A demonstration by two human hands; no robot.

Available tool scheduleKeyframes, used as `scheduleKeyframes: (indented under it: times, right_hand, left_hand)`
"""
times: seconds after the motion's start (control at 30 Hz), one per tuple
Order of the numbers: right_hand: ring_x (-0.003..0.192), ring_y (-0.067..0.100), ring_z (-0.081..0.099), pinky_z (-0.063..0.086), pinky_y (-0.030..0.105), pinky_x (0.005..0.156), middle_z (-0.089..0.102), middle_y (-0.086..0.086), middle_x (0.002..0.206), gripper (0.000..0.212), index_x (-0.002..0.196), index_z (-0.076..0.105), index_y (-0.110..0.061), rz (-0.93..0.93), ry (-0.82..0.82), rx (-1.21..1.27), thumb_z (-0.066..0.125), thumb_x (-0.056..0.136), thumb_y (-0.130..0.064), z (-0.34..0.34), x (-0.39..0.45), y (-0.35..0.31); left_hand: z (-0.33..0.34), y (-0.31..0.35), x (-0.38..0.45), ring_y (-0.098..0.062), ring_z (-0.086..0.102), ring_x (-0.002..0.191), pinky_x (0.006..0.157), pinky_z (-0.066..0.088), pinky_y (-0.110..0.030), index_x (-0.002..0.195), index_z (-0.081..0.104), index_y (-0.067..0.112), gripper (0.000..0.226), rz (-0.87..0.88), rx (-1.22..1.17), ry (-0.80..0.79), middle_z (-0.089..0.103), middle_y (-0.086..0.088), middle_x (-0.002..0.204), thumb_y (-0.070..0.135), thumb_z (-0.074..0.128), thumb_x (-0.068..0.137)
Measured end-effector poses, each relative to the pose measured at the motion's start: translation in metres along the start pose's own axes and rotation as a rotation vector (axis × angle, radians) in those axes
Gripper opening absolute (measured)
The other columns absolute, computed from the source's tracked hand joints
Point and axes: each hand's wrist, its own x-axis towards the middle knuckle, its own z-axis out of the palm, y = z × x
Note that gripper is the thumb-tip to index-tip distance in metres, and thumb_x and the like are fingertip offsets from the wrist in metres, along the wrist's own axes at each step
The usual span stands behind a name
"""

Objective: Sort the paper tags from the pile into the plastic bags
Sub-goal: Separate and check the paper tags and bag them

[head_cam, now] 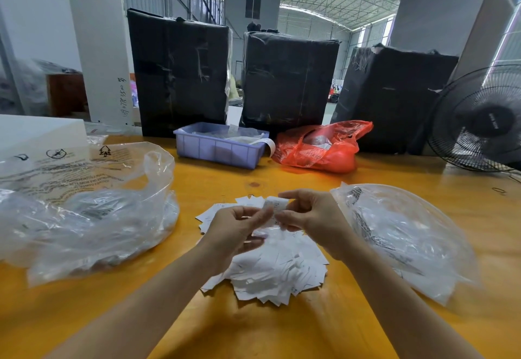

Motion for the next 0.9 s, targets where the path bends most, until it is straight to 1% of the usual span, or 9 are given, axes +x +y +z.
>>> scheduleKeyframes:
  times: [0.07,0.13,0.23,0.33,0.4,0.5,0.6,0.7,0.9]
  right_hand:
    - [0.057,0.012,0.063,0.054,0.021,0.059,0.062,0.009,0.07,0.037,0.112,0.061,-0.002,0.009,0.006,0.043,0.07,0.078,0.006,0.0002,-0.0004,-0.0006]
    - [0.055,0.011,0.062,0.052,0.02,0.057,0.061,0.009,0.07,0.035,0.11,0.062,-0.003,0.011,0.009,0.037,0.071,0.077,0.005,0.0,0.0,-0.0006]
    - [0.054,0.011,0.06,0.047,0.018,0.054,0.062,0.01,0.069,0.031,0.107,0.063,-0.002,0.006,0.037,0.028,0.071,0.078,0.005,-0.0005,0.0007,-0.0015]
    - [0.059,0.016,0.061,0.049,0.019,0.056,0.063,0.011,0.072,0.029,0.107,0.063,-0.002,0.012,0.038,0.052,0.069,0.079,0.005,-0.0008,0.0006,-0.0008]
    - [0.061,0.016,0.061,0.051,0.019,0.058,0.063,0.01,0.071,0.029,0.106,0.063,-0.002,0.007,0.021,0.061,0.069,0.079,0.006,-0.001,0.0005,-0.0007]
    - [0.063,0.016,0.061,0.052,0.021,0.061,0.065,0.009,0.072,0.023,0.103,0.066,-0.004,-0.008,0.023,0.051,0.068,0.081,0.003,-0.0012,0.0009,-0.0008]
    - [0.063,0.014,0.062,0.051,0.02,0.059,0.069,0.011,0.077,0.01,0.092,0.069,-0.005,-0.018,0.054,0.033,0.068,0.083,-0.002,-0.0016,0.0008,-0.0007]
    - [0.06,0.01,0.061,0.05,0.017,0.056,0.069,0.008,0.074,0.004,0.087,0.071,-0.007,-0.026,0.033,0.002,0.069,0.083,-0.005,-0.0022,0.0001,-0.0009]
    - [0.065,0.009,0.063,0.05,0.017,0.061,0.07,0.01,0.08,0.016,0.092,0.071,-0.001,0.02,-0.115,-0.039,0.075,0.076,-0.003,-0.001,0.0004,0.001]
  left_hand:
    - [0.0028,-0.0004,-0.0031,-0.016,0.068,0.067,0.059,0.055,-0.023,0.105,0.061,0.002,0.049,-0.049,0.024,-0.088,0.072,-0.01,0.085,0.019,0.081,0.063]
    - [0.0052,-0.0021,-0.0052,-0.012,0.067,0.064,0.057,0.052,-0.02,0.101,0.063,0.002,0.036,-0.029,0.108,-0.123,0.07,-0.007,0.076,0.0,0.079,0.068]
    - [0.0042,-0.0038,-0.005,-0.011,0.066,0.064,0.06,0.051,-0.02,0.092,0.064,0.006,0.031,0.065,0.292,-0.131,0.069,-0.004,0.069,-0.011,0.076,0.068]
    - [0.0011,-0.0034,-0.0025,-0.011,0.066,0.068,0.07,0.055,-0.026,0.095,0.066,0.007,0.033,0.084,0.343,-0.145,0.07,-0.002,0.071,-0.005,0.079,0.068]
    - [0.0005,-0.0026,-0.0022,-0.011,0.066,0.068,0.065,0.054,-0.023,0.094,0.068,0.007,0.026,0.053,0.235,-0.165,0.071,-0.003,0.076,0.008,0.08,0.07]
    - [-0.0005,-0.0023,-0.0012,-0.012,0.068,0.065,0.058,0.052,-0.019,0.086,0.071,0.006,0.016,0.045,0.134,-0.146,0.074,-0.009,0.078,0.02,0.072,0.078]
    - [0.0001,-0.0036,-0.0014,-0.021,0.072,0.072,0.057,0.054,-0.021,0.089,0.071,0.002,0.02,0.015,0.054,-0.111,0.074,-0.015,0.084,0.02,0.067,0.081]
    - [0.002,-0.0033,-0.0024,-0.026,0.073,0.075,0.058,0.056,-0.024,0.093,0.07,0.0,0.032,0.029,-0.011,-0.077,0.074,-0.016,0.086,0.025,0.067,0.073]
    - [0.0051,-0.0035,-0.0026,-0.029,0.072,0.075,0.063,0.058,-0.03,0.096,0.069,-0.003,0.03,0.045,-0.022,-0.017,0.072,-0.021,0.089,0.023,0.064,0.084]
